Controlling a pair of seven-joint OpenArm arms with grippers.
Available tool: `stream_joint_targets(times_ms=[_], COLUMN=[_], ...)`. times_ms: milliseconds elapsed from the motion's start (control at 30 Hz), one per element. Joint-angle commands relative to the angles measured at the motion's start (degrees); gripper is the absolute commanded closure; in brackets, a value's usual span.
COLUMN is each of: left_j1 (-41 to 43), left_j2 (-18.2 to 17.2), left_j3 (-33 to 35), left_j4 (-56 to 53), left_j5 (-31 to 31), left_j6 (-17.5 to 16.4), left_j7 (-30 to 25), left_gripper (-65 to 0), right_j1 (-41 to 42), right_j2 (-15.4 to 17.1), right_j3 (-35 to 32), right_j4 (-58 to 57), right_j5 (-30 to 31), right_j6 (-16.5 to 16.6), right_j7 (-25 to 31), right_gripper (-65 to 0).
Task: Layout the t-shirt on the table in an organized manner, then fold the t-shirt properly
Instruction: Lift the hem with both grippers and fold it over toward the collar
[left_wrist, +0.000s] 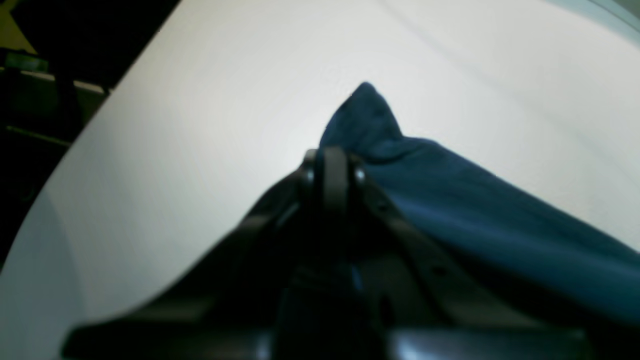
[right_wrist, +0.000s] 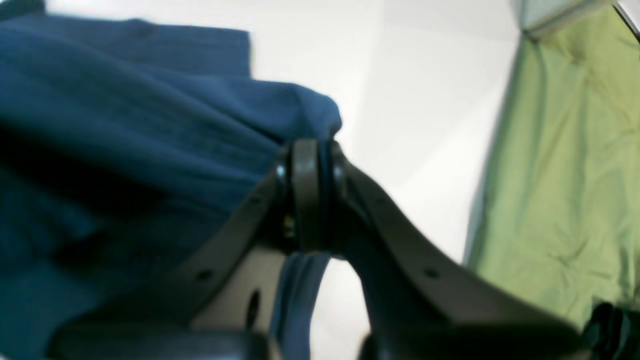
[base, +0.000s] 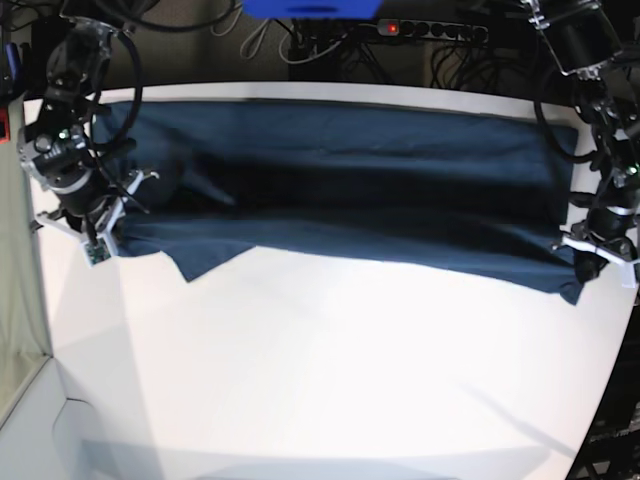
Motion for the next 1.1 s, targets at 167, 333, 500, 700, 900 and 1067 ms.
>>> stream_joint_targets(times_ms=[167,333,500,700,900,1067], left_j1=[1.4,4.56,7.99,12.04,12.91,14.32], left_j2=[-1.03,-0.24,-0.15,0.02,2.22,2.31], left_j3=[-0.39,-0.39,-0.39,-1.98,-6.37,-6.37], left_j4=[3.45,5.12,5.91,6.26,5.64,5.47], left_j5=[-0.48,-0.48,-0.4,-0.48,0.04,0.04], left_j6=[-0.09,-0.09,-0.09,-0.09,-0.09,-0.09], left_j7=[-0.65,-0.74,-0.82,-0.91,-0.56,-0.47], left_gripper=[-0.2,-0.2,-0.2,-0.2,-0.2,-0.2], right_j1=[-2.37,-5.36,-6.59,-7.74,-7.82,-7.82], right_j2=[-0.75,-0.84,-0.84,-0.84,-0.92,-1.01], right_j3=[1.74,1.82,1.82,1.82,1.74,1.65], right_j4=[1.2,1.11,1.11,1.11,0.85,0.67], right_j5=[-0.29,-0.02,-0.02,-0.02,-0.02,-0.02], right_j6=[-0.1,-0.1,-0.1,-0.1,-0.1,-0.1], right_j7=[1.22,1.66,1.66,1.66,1.58,1.4], right_gripper=[0.0,0.0,0.0,0.0,0.0,0.0])
